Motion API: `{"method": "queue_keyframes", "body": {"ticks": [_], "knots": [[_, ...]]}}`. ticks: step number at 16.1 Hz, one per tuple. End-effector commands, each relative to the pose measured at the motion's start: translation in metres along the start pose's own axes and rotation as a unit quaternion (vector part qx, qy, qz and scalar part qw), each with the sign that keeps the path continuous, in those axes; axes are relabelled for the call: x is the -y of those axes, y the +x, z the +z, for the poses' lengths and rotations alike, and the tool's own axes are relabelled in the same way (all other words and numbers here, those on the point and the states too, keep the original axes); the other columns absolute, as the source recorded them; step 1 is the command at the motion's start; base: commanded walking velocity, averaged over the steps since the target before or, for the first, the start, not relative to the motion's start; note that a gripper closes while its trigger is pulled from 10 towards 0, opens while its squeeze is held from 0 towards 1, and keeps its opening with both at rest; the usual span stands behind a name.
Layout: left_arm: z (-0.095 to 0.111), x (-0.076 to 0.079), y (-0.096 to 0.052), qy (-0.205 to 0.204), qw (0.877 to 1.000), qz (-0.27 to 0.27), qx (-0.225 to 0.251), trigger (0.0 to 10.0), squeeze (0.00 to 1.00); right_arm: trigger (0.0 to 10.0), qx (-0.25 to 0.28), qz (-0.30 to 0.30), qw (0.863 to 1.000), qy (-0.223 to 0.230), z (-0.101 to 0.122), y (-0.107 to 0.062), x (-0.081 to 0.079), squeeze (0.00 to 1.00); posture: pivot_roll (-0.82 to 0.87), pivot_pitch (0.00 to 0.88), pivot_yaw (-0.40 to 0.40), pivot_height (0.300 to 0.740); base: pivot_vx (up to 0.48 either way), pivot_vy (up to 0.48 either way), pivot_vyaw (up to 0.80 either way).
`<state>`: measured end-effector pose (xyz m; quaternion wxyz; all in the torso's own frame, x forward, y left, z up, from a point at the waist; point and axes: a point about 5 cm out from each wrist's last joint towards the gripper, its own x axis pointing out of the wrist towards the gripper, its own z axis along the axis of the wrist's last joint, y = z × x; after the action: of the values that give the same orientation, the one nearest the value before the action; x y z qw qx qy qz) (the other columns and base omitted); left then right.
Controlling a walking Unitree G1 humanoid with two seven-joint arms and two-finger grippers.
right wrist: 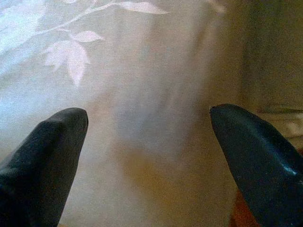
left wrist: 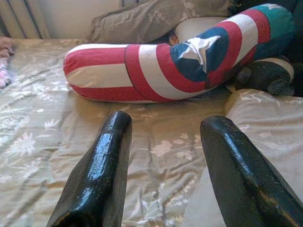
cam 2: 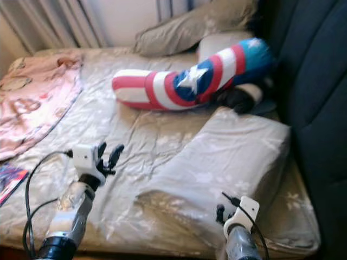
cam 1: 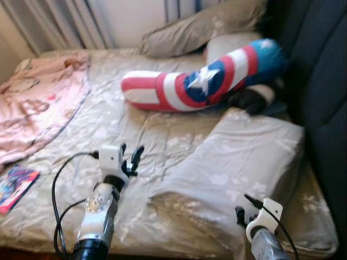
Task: Clean up the room
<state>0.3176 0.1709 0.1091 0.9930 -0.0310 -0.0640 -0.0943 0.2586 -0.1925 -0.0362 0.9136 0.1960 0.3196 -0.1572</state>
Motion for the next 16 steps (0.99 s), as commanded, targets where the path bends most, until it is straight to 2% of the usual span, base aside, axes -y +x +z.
{"method": "queue_keyframes", "body": {"ticks": [1, 6, 11, 15, 16], "knots": [[0.001, -0.004, -0.003, 0.0, 1.0, -0.001, -0.005, 10.0, 0.0, 10.0, -0.009, -0.003, 1.0, 0.001, -0.006, -0.001, -0.001, 0.0, 0.08, 0.215, 0.098, 0.74, 0.0, 0.0, 0.0], [0.013, -0.003, -0.01, 0.004, 1.0, -0.016, -0.005, 10.0, 0.0, 10.0, -0.021, -0.026, 0.999, -0.017, -0.012, -0.002, 0.006, 0.0, 0.11, 0.217, 0.124, 0.74, 0.0, 0.0, 0.0], [0.013, -0.011, -0.017, 0.011, 1.0, -0.014, -0.021, 10.0, 0.0, 10.0, -0.016, -0.073, 0.997, 0.004, -0.016, -0.005, 0.017, 0.0, 0.09, 0.192, 0.127, 0.74, 0.0, 0.0, 0.0], [0.015, -0.005, -0.017, 0.007, 0.999, -0.02, -0.024, 10.0, 0.0, 10.0, -0.05, -0.053, 0.997, 0.02, -0.029, -0.007, 0.015, 0.0, 0.09, 0.172, 0.125, 0.74, 0.0, 0.0, 0.0], [0.018, -0.004, -0.016, 0.007, 0.999, -0.023, -0.022, 10.0, 0.0, 10.0, -0.075, -0.028, 0.996, 0.027, -0.038, -0.008, 0.007, 0.0, 0.11, 0.178, 0.126, 0.74, 0.0, 0.0, 0.0]]}}
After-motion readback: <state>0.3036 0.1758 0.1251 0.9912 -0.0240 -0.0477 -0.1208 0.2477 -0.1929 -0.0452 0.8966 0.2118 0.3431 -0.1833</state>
